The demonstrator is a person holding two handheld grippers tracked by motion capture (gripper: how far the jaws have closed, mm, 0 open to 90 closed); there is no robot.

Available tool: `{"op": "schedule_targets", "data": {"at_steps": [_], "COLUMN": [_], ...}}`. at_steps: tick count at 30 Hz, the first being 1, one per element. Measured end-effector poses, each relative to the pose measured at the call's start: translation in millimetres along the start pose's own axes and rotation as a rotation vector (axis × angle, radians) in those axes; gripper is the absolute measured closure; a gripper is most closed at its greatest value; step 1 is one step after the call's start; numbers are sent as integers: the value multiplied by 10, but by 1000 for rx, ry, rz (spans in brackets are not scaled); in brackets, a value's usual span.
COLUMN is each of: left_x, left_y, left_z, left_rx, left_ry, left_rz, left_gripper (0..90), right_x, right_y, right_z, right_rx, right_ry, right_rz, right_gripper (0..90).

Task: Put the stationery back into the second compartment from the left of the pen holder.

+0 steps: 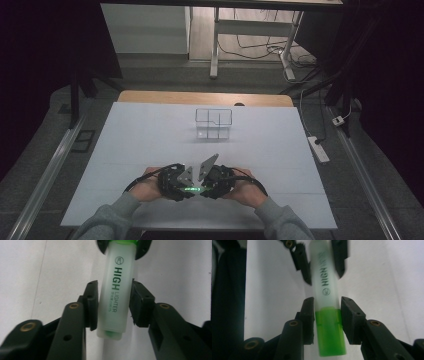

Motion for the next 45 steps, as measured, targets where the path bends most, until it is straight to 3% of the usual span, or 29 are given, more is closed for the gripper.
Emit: {"op": "schedule_targets", "data": {"at_steps": [4,5,8,11,12,13,14,15,16,20,23,28,35,42,45], "left_x": [29,42,122,157,157,163,170,182,187,228,250,268,233,170,151], "left_y": [-19,-23,-44,-58,-58,-63,-67,-77,-82,-119,-154,-185,-188,-105,-53], "left_z": [3,12,68,90,90,94,99,107,111,146,163,168,98,-21,-49], "left_rx": [-27,-29,-53,-77,-77,-86,-94,-100,-108,-141,-178,-231,-297,-303,-284], "left_ry": [-39,-46,-89,-122,-122,-130,-138,-144,-151,-193,-222,-255,-269,-253,-256], "left_rz": [-18,-24,-44,-67,-67,-75,-85,-98,-106,-141,-168,-201,-242,-260,-275], "left_gripper": [650,651,651,651,651,651,651,651,651,650,650,650,650,648,648], "right_x": [-66,-93,-163,-232,-232,-275,-275,-324,-324,-403,-434,-467,-470,-438,-433], "right_y": [-85,-116,-194,-272,-272,-316,-316,-356,-356,-402,-412,-400,-356,-289,-284], "right_z": [21,34,52,82,82,118,118,161,161,236,265,296,269,201,195], "right_rx": [-52,-94,-165,-229,-229,-258,-258,-286,-286,-325,-333,-353,-387,-418,-414], "right_ry": [67,113,173,234,234,271,271,314,314,393,420,467,511,528,540], "right_rz": [4,18,55,95,95,119,119,138,138,169,177,158,116,53,56], "right_gripper": [593,526,452,416,416,398,398,389,389,380,378,377,390,448,456]}}
Point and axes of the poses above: each handheld gripper's, and its own axes: y roughly forward along the jaws, z roughly out of its underside, x roughly to its left, the point moved 4 cm from there along y, roughly forward along the jaws, and after that the axes turned 7 degrees about x, right-handed, at the moved point
